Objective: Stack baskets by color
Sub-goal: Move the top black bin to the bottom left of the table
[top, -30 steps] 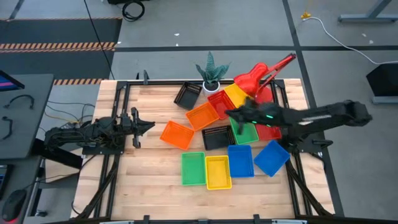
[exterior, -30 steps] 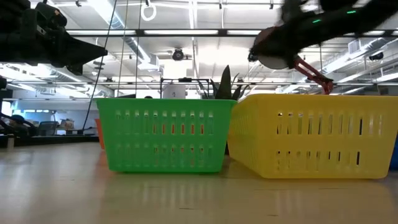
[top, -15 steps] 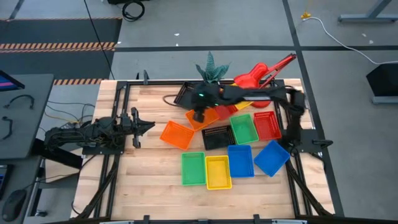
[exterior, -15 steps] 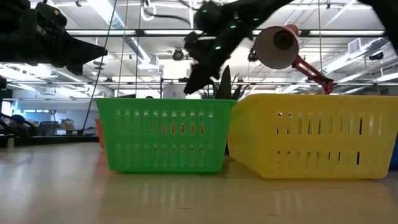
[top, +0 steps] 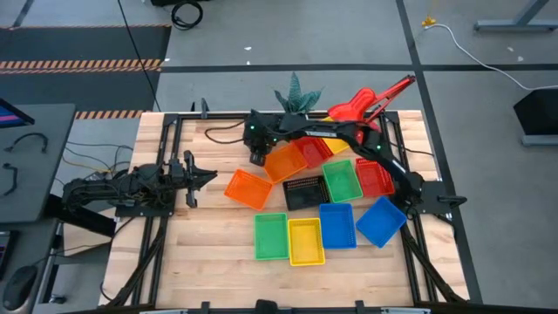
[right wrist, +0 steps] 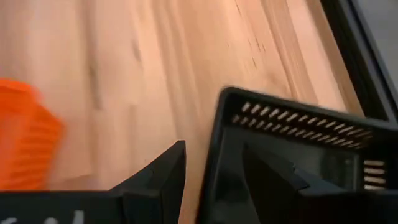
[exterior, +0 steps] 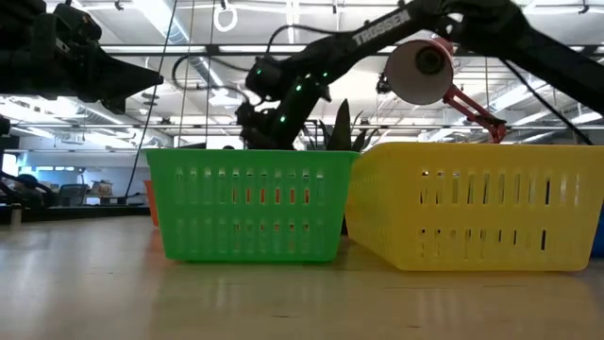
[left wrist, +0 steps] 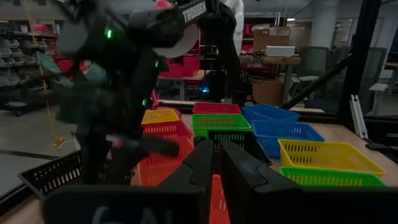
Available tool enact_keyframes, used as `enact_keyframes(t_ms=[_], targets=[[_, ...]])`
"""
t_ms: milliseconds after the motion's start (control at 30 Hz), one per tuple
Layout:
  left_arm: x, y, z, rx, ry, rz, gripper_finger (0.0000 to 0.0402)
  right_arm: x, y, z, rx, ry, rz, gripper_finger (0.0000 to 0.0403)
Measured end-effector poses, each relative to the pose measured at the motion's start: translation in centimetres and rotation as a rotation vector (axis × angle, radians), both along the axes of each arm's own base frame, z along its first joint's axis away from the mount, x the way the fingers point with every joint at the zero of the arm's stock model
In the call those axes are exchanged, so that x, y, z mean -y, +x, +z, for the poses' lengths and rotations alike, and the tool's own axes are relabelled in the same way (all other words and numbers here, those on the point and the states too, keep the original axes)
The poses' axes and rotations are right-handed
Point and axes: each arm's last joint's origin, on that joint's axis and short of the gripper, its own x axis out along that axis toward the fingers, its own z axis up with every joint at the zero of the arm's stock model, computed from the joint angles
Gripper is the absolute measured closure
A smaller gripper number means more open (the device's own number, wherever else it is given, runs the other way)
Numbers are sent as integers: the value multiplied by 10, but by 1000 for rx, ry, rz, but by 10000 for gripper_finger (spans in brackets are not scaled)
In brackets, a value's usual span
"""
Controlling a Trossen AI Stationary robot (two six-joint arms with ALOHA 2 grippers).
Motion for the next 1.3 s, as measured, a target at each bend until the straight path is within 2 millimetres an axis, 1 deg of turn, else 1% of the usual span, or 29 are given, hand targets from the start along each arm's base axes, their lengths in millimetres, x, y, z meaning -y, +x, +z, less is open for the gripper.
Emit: enact_keyframes(t_ms=[100, 233, 367, 533, 733, 933, 1033, 1200, 1300], targets=[[0, 0, 0, 0, 0, 0, 371, 2, -1, -6, -54, -47, -32, 239], [0, 0, 0, 1, 0, 0, 365, 7, -5, -6, -72, -27, -30, 253], [0, 0, 0, 0, 0, 0, 363, 15, -9, -7, -82, 1, -30, 290], [0, 0, 0, 0, 0, 0, 370, 15, -11, -8, -96, 13, 58, 335], [0, 0, 0, 1, 0, 0, 373, 1, -7, -9, -136, -41, 184, 387], [0, 0, 0, 1, 0, 0, 365, -17, 0, -6, -142, -126, 267, 390], [0, 0, 0, 1, 0, 0, 368, -25, 3, 2, -131, -175, 272, 390], [0, 0, 0, 1, 0, 0, 375, -36, 12, 22, 3, -231, 293, 391], [0, 0, 0, 0, 0, 0, 376, -46, 20, 27, 94, -215, 315, 391]])
